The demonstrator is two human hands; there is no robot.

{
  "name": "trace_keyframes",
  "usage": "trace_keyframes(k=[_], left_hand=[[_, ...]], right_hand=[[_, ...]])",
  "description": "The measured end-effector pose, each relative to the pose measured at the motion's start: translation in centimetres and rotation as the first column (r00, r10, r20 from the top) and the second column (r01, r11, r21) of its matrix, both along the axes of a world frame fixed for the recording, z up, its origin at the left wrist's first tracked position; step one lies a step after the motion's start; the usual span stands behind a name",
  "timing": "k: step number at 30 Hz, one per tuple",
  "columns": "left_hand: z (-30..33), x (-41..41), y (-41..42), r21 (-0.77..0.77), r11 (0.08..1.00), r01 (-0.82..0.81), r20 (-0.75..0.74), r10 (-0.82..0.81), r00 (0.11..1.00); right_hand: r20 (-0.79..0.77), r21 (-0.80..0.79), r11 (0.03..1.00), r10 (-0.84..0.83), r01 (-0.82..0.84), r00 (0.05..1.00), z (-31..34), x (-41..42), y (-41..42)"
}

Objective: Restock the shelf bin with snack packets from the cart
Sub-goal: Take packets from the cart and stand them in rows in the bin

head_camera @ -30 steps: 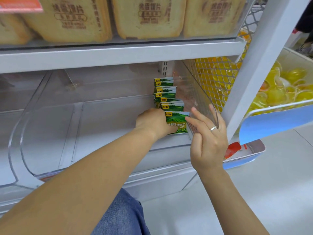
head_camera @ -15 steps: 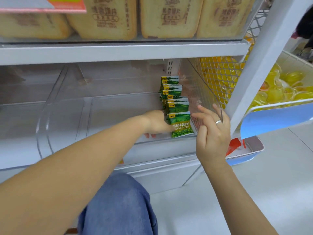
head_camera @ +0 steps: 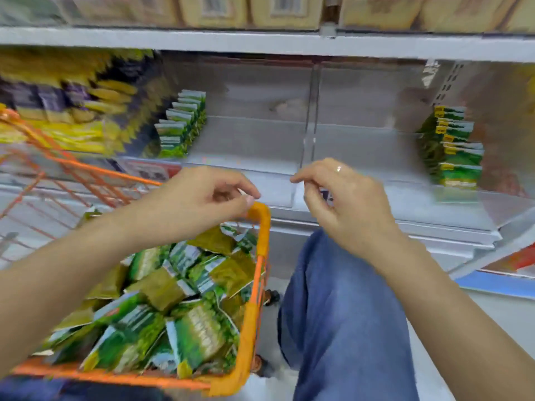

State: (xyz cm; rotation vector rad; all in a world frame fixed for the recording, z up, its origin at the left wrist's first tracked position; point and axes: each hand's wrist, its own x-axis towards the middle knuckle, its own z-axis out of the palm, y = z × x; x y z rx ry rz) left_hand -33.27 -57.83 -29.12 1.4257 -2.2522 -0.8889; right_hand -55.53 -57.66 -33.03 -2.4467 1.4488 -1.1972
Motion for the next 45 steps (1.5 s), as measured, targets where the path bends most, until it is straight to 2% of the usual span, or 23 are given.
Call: trace_keyframes(k=[4, 8, 11, 13, 14, 16, 17, 18, 20, 22, 24, 25, 27, 29, 30, 33, 35, 38, 41, 42, 43, 44, 45], left_hand=[[-2.2, 6.4, 2.9, -0.043, 0.993, -0.109, 0.132, 0.114, 0.985], [-3.6, 10.2, 5.2, 0.039, 0.992, -0.121, 0.195, 0.111, 0.975], [-4.0, 11.7, 6.6, 0.032, 0.991, -0.129, 0.198, 0.121, 0.973], [-4.3, 12.4, 7.2, 0.015, 0.989, -0.148, 0.18, 0.143, 0.973], [-4.4, 12.6, 7.3, 0.015, 0.988, -0.152, 0.178, 0.147, 0.973], [-4.4, 12.9, 7.4, 0.018, 0.986, -0.166, 0.159, 0.161, 0.974], [-4.4, 13.0, 7.4, 0.016, 0.984, -0.176, 0.142, 0.172, 0.975], [-4.4, 13.0, 7.3, 0.016, 0.982, -0.187, 0.119, 0.184, 0.976], [-4.3, 13.1, 7.0, 0.031, 0.978, -0.205, 0.075, 0.203, 0.976], [-4.0, 12.9, 6.8, 0.075, 0.972, -0.221, 0.014, 0.221, 0.975], [-3.2, 12.0, 6.8, 0.17, 0.96, -0.224, -0.155, 0.251, 0.956], [-2.7, 11.3, 6.8, 0.226, 0.949, -0.22, -0.256, 0.275, 0.927], [-1.6, 9.8, 6.7, 0.351, 0.914, -0.202, -0.411, 0.344, 0.844], [-1.0, 8.2, 6.2, 0.383, 0.91, -0.158, -0.473, 0.34, 0.813], [-0.9, 7.3, 5.8, 0.365, 0.92, -0.146, -0.487, 0.322, 0.812], [-0.6, 4.3, 4.2, 0.311, 0.938, -0.151, -0.507, 0.298, 0.809], [-0.6, 1.7, 2.8, 0.277, 0.955, -0.108, -0.515, 0.242, 0.822], [-0.6, -3.3, 0.7, 0.153, 0.988, 0.004, -0.452, 0.066, 0.89], [-0.9, -9.4, -1.0, 0.024, 0.997, 0.077, -0.437, -0.059, 0.898], [-1.1, -11.7, -1.6, -0.136, 0.987, 0.083, -0.337, -0.125, 0.933], [-1.8, -12.1, -2.4, -0.364, 0.929, 0.065, -0.142, -0.124, 0.982], [-2.8, -12.9, -3.7, -0.572, 0.817, 0.077, 0.031, -0.072, 0.997], [-3.5, -13.9, -5.0, -0.674, 0.731, 0.111, 0.149, -0.013, 0.989]], right_hand=[[-0.177, 0.109, 0.98, 0.183, -0.165, 0.967, 0.2, 5.4, 0.9], [-0.319, 0.382, 0.889, 0.384, -0.254, 0.866, -0.2, 9.0, 2.4], [-0.376, 0.685, 0.677, 0.645, -0.269, 0.665, 0.0, 11.0, 3.6], [-0.419, 0.777, 0.591, 0.742, -0.216, 0.523, -0.1, 12.0, 4.4], [-0.462, 0.788, 0.589, 0.758, -0.179, 0.461, -0.4, 12.4, 4.7], [-0.582, 0.746, 0.653, 0.733, -0.126, 0.353, -1.1, 13.2, 5.1], [-0.622, 0.715, 0.688, 0.707, -0.123, 0.338, -1.2, 13.4, 5.1], [-0.623, 0.7, 0.702, 0.69, -0.132, 0.369, -1.2, 13.5, 4.8], [-0.486, 0.733, 0.655, 0.693, -0.183, 0.533, -0.6, 13.5, 3.9], [-0.269, 0.733, 0.614, 0.658, -0.294, 0.704, 0.1, 13.2, 2.7], [0.037, 0.727, 0.562, 0.541, -0.394, 0.84, 0.5, 12.5, 1.8], [0.217, 0.728, 0.512, 0.459, -0.456, 0.862, 0.7, 12.1, 1.5], [0.468, 0.703, 0.439, 0.306, -0.559, 0.829, 1.0, 11.3, 1.2], [0.591, 0.665, 0.423, 0.207, -0.616, 0.78, 1.4, 10.5, 1.1], [0.608, 0.646, 0.45, 0.184, -0.616, 0.772, 1.6, 10.0, 1.0], [0.605, 0.613, 0.548, 0.136, -0.568, 0.784, 2.7, 7.3, 1.0], [0.538, 0.594, 0.643, 0.129, -0.483, 0.833, 4.1, 4.7, 0.9], [0.351, 0.628, 0.711, 0.102, -0.315, 0.931, 6.5, -0.4, 0.9], [0.066, 0.631, 0.774, 0.004, -0.044, 0.998, 8.4, -6.2, 0.9], [-0.05, 0.582, 0.809, -0.067, 0.083, 0.997, 8.8, -8.6, 0.9], [-0.122, 0.53, 0.829, -0.138, 0.182, 0.983, 8.6, -9.7, 0.5], [-0.177, 0.463, 0.835, -0.242, 0.298, 0.954, 8.5, -11.4, 0.2], [-0.205, 0.397, 0.825, -0.348, 0.402, 0.915, 8.4, -13.5, -0.1]])
